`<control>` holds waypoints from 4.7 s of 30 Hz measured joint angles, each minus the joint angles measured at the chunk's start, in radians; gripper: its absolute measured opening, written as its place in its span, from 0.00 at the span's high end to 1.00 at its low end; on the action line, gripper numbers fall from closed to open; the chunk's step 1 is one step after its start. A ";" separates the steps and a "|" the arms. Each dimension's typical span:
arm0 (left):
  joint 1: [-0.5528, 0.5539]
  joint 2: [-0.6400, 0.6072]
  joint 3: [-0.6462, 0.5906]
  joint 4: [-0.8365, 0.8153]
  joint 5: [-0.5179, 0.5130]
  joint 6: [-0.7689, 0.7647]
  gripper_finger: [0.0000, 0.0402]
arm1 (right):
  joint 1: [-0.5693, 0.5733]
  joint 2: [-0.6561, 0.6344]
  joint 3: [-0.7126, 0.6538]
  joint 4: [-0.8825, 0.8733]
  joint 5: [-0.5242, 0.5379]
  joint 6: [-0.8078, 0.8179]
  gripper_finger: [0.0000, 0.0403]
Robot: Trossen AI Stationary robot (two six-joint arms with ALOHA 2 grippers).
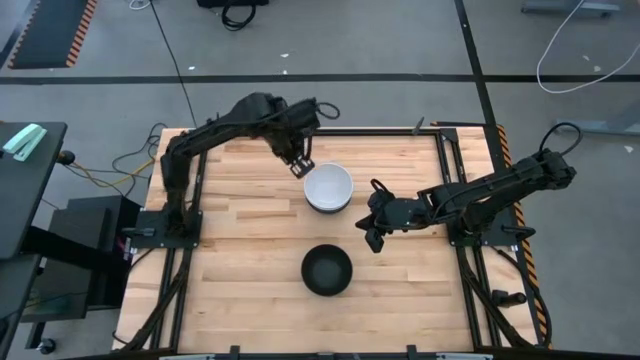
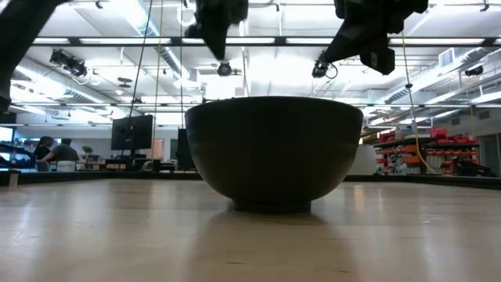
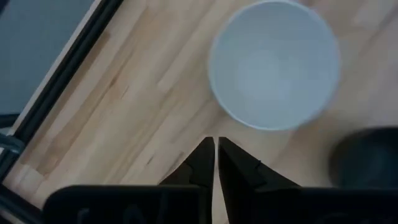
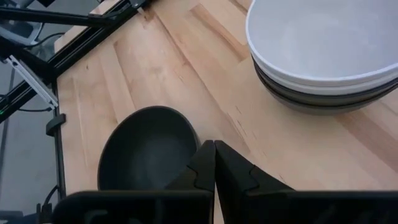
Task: Nest bowls inside each other
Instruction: Stack the black bowl on top of the white bowl
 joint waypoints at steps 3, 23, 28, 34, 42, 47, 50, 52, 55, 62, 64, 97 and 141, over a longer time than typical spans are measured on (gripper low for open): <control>-0.075 -0.040 0.000 0.000 -0.044 -0.046 0.95 | -0.002 0.000 0.000 0.000 -0.001 -0.019 0.97; -0.602 -0.114 0.001 0.000 -0.240 -0.506 0.95 | -0.012 0.000 0.000 -0.001 -0.002 -0.049 0.97; -0.700 -0.114 0.001 0.001 -0.307 -0.630 0.97 | -0.012 0.000 0.000 -0.001 -0.002 -0.049 0.97; -0.754 -0.104 0.000 0.000 -0.353 -0.696 0.95 | -0.012 0.000 0.000 -0.002 -0.024 -0.040 0.97; -0.762 -0.136 -0.217 0.002 -0.339 -0.847 0.93 | -0.009 0.000 0.000 -0.004 -0.044 -0.028 0.97; -0.739 -0.203 -0.453 0.001 -0.272 -0.946 0.97 | -0.018 0.000 0.000 -0.007 -0.047 -0.029 0.97; -0.736 -0.290 -0.581 0.001 -0.271 -1.023 0.98 | -0.031 0.000 0.000 -0.007 -0.071 -0.029 0.97; -0.736 -0.350 -0.666 0.013 -0.270 -1.071 0.98 | -0.040 0.000 0.000 -0.007 -0.088 -0.029 0.97; -0.737 -0.450 -0.788 0.059 -0.269 -1.133 0.96 | -0.054 0.000 0.000 -0.006 -0.105 -0.029 0.97; -0.719 -0.646 -1.072 0.250 -0.257 -1.207 0.93 | -0.093 0.000 0.000 -0.006 -0.179 -0.029 0.97; -0.702 -0.684 -1.147 0.295 -0.236 -1.207 0.94 | -0.102 0.000 0.000 -0.006 -0.208 -0.019 0.97; -0.400 -0.733 -1.439 0.762 0.023 -0.823 0.88 | -0.033 0.504 0.462 -0.450 -0.279 -0.090 0.96; -0.400 -0.732 -1.439 0.670 0.000 -0.805 0.86 | -0.058 0.689 0.494 -0.384 -0.332 -0.067 0.97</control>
